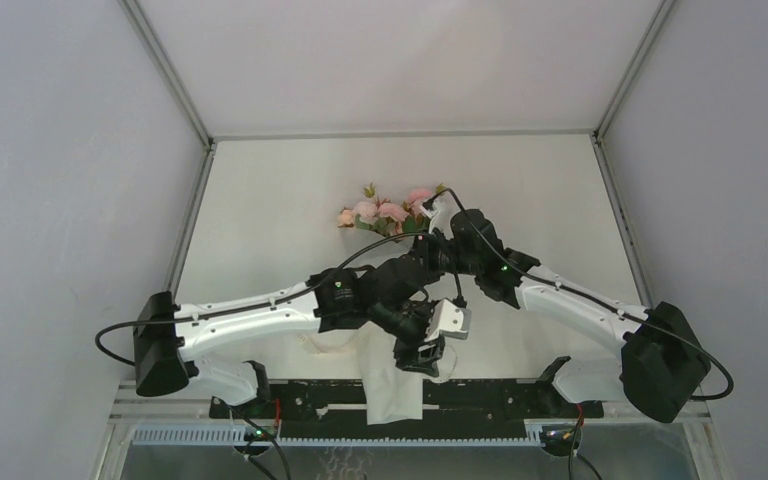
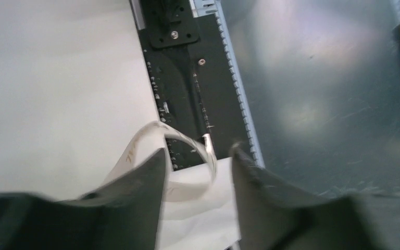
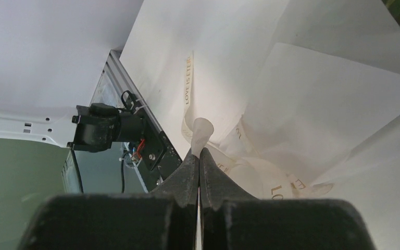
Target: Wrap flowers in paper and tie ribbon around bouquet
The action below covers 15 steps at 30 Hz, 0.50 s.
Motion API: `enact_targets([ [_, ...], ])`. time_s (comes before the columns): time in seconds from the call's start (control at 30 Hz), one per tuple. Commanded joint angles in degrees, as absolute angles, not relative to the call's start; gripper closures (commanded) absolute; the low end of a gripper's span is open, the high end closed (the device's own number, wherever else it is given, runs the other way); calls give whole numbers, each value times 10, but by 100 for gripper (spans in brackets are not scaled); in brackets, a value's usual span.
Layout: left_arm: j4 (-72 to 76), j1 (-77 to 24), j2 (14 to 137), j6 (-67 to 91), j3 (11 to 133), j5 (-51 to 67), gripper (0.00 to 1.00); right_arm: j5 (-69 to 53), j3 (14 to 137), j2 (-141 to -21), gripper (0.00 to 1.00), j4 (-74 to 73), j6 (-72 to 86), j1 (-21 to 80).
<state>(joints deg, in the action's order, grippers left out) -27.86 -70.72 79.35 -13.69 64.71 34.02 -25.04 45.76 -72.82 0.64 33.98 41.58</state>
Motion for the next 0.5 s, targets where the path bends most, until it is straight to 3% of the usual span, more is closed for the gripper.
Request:
enact_targets([
  [0.0,-322,-714,774,-223,710,285,32,-271,463,-726,100,48,349,409],
  [0.1,-421,-713,742,-288,722,221,20,-277,463,-728,100,53,352,406],
  [0.17,-435,-702,697,-291,696,187,19,-278,463,-728,100,52,353,406],
  [0.23,-387,-652,624,-246,640,195,24,-275,463,-725,100,47,353,409],
  [0.37,-226,-480,489,-55,499,251,50,-268,463,-714,100,40,350,420],
  [0.43,-193,-427,460,-13,445,272,47,-266,463,-710,100,41,348,429],
  [0.47,-180,-412,459,3,424,281,40,-266,463,-709,100,43,346,434],
])
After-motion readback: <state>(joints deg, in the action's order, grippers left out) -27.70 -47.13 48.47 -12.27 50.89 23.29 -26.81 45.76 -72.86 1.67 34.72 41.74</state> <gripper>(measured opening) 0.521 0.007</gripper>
